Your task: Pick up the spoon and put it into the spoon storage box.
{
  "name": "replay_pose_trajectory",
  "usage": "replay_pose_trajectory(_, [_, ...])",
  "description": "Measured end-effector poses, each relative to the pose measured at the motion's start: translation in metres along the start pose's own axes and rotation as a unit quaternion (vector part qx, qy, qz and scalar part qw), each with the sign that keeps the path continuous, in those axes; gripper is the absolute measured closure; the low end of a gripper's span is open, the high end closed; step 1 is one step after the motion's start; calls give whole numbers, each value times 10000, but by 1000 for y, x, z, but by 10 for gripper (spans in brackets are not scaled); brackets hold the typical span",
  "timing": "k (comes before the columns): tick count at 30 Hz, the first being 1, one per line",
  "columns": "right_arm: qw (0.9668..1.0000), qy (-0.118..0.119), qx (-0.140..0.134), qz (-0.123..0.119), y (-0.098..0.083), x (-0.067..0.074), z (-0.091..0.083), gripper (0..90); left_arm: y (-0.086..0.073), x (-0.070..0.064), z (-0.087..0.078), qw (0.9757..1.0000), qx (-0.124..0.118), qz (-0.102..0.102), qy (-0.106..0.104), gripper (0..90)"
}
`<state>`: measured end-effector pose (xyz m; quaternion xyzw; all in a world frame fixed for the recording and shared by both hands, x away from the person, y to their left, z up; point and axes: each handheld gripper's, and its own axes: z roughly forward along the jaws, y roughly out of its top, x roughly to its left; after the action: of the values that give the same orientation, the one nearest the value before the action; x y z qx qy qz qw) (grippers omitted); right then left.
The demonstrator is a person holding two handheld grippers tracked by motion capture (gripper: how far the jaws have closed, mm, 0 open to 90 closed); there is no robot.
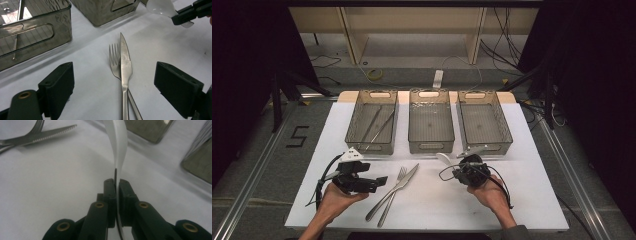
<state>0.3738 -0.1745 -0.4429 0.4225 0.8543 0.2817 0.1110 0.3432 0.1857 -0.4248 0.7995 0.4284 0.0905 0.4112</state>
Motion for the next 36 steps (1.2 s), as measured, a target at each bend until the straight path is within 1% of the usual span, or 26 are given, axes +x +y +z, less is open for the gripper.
replay_pose_trajectory(2, [10000,4,-80,30,4,-1,-2,863,0,0,0,10000,11,-2,3,159])
replay_pose_trajectory(7, [9997,-13,-254,-5,17,-4,-4,863,0,1,0,10000,-1,-10,4,159])
replay_pose_trajectory(12, [9992,-23,-403,51,29,-7,-6,863,-1,0,0,10000,2,-3,0,159])
replay_pose_trajectory(16, [9987,-37,-501,32,39,-8,-7,863,-1,0,0,10000,8,5,7,159])
replay_pose_trajectory(22, [9979,11,-636,104,56,-11,-8,863,-1,0,0,10000,12,-4,4,158])
replay_pose_trajectory(24, [9972,111,-708,194,61,-13,-7,862,-1,0,0,10000,14,-4,10,159])
replay_pose_trajectory(26, [9970,104,-732,247,66,-15,-7,862,-1,0,0,10000,12,-12,7,159])
replay_pose_trajectory(28, [9963,220,-777,308,71,-17,-6,862,-1,0,0,10000,15,-15,-2,158])
replay_pose_trajectory(31, [9965,155,-773,292,79,-18,-5,862,0,0,-1,9999,-48,-73,-77,158])
replay_pose_trajectory(36, [9964,65,-758,369,94,-23,1,862,0,0,-2,9999,-71,-73,-88,158])
